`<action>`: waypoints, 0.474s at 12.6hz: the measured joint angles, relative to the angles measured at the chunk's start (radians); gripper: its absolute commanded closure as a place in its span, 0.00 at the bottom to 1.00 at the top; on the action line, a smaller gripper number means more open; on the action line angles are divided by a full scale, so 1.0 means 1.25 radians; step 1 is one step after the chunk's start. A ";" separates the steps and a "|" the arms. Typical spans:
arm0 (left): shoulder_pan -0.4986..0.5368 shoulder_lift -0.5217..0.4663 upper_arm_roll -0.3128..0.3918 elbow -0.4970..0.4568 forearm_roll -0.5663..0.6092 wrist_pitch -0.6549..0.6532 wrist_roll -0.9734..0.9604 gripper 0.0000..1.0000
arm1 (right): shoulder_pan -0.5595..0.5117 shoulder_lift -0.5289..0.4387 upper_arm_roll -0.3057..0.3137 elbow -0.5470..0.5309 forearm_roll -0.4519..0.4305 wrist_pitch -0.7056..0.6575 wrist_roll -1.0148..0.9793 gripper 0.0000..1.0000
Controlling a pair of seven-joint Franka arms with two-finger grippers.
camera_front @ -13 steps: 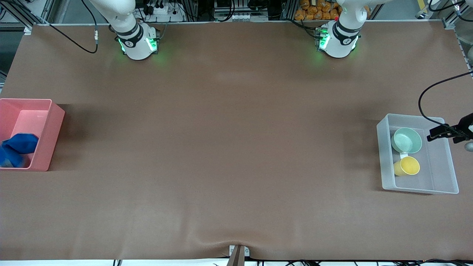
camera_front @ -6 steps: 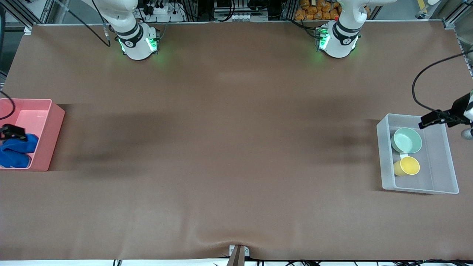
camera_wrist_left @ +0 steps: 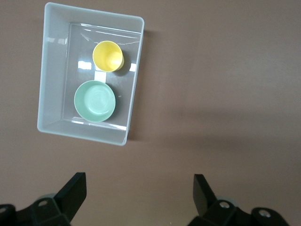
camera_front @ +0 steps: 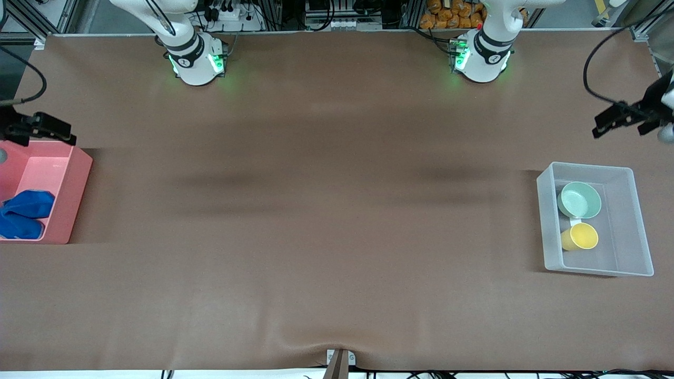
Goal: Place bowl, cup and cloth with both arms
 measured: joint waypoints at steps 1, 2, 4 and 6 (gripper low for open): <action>0.000 -0.007 0.000 0.003 0.001 0.000 0.001 0.00 | 0.000 -0.013 -0.004 -0.021 0.000 0.001 0.000 0.00; -0.002 0.005 0.000 0.017 0.001 0.002 0.002 0.00 | -0.002 -0.018 -0.008 -0.034 0.000 0.004 0.000 0.00; -0.009 0.074 -0.001 0.091 0.001 0.006 0.003 0.00 | -0.004 -0.020 -0.012 -0.044 0.002 0.012 0.000 0.00; -0.014 0.138 -0.001 0.164 0.001 0.001 0.003 0.00 | -0.004 -0.021 -0.012 -0.045 0.006 0.014 0.000 0.00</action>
